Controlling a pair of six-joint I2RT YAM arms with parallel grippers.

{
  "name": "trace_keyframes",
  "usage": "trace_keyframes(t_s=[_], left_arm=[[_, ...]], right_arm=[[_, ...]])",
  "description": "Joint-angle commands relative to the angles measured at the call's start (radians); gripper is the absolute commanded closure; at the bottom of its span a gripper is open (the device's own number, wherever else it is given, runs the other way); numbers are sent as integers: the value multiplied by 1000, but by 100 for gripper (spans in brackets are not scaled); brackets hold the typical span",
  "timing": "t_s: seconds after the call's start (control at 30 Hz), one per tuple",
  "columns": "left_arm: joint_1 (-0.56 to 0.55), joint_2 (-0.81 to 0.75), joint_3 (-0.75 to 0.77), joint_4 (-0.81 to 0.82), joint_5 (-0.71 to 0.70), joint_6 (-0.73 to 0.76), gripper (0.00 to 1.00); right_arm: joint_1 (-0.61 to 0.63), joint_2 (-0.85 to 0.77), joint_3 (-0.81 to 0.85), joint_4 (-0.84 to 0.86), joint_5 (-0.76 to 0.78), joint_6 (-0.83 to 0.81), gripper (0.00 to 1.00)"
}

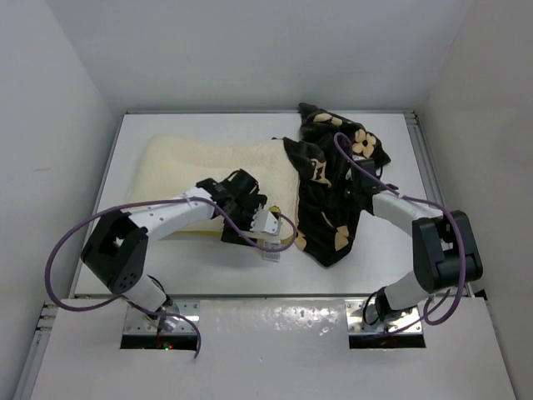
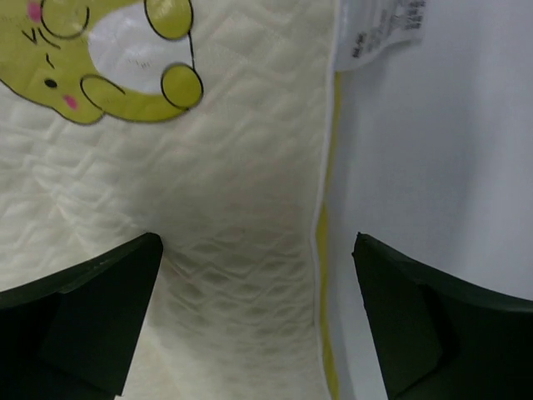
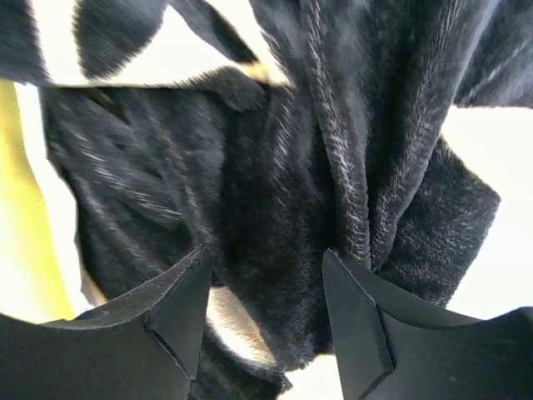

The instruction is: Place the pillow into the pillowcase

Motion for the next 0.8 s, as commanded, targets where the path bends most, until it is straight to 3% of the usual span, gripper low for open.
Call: trace_keyframes(t_s=[0.0,0.2,0.27,0.33,0.37,0.4,0.47,0.77], left_arm=[[-45,14,-33,305,-105,-42,0],[-82,86,-176,523,-170,-94,0],[-79,121,-204,598,-207,-152,1],[-73,161,-190,609,-218,-200,10],[-73,176,-172,579,-215,-211,21],[-73,201,-149,559,-213,-223,58],[-71,221,-69,470,-198,-257,100],[-56,187,325,68,14,-347,100]], right_arm=[[11,21,-18,26,52,2,45],[19,24,-73,55,56,11,69],[23,23,-76,50,56,11,85],[33,4,-78,39,62,5,100],[37,-32,-81,35,81,2,100],[45,-57,-85,33,114,-1,100],[63,-150,-98,21,157,-8,100],[158,-490,-159,22,243,18,100]])
